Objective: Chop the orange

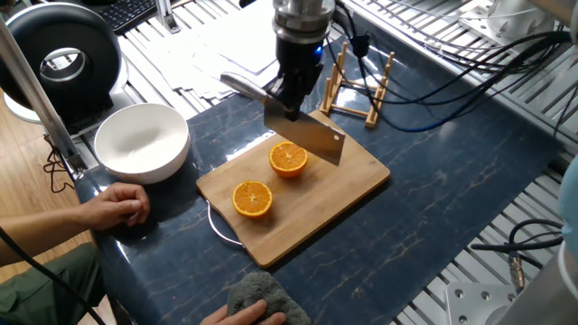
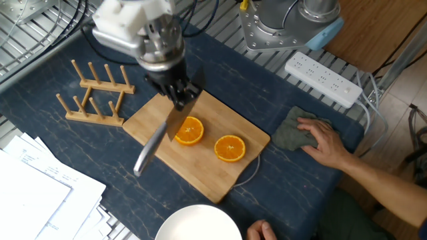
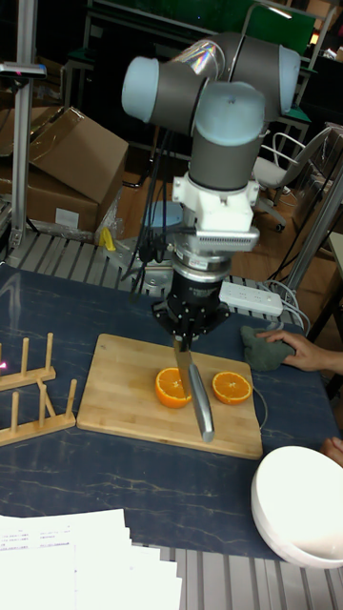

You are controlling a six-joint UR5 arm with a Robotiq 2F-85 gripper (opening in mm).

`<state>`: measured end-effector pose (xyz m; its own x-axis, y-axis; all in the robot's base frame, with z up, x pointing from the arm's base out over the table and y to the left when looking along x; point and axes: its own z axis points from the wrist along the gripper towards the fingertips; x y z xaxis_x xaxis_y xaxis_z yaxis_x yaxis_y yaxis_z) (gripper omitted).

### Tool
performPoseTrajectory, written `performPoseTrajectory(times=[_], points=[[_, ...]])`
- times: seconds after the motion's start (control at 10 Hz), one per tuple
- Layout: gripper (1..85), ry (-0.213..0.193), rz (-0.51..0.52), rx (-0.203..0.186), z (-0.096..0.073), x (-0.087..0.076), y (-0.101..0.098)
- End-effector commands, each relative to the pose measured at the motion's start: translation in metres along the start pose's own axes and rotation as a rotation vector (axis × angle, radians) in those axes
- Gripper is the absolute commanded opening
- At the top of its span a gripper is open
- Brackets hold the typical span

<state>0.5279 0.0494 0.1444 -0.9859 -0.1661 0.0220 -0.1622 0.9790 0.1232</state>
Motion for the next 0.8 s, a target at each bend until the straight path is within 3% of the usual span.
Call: performPoseTrajectory(times=[0.0, 0.2, 0.7], points=[[1.3, -0.007, -0.005, 0.004, 0.020, -0.012, 0.005], [1.3, 0.009, -0.018, 0.001, 0.026, -0.008, 0.010], [1.3, 0.008, -0.018, 0.013, 0.033, -0.006, 0.013]])
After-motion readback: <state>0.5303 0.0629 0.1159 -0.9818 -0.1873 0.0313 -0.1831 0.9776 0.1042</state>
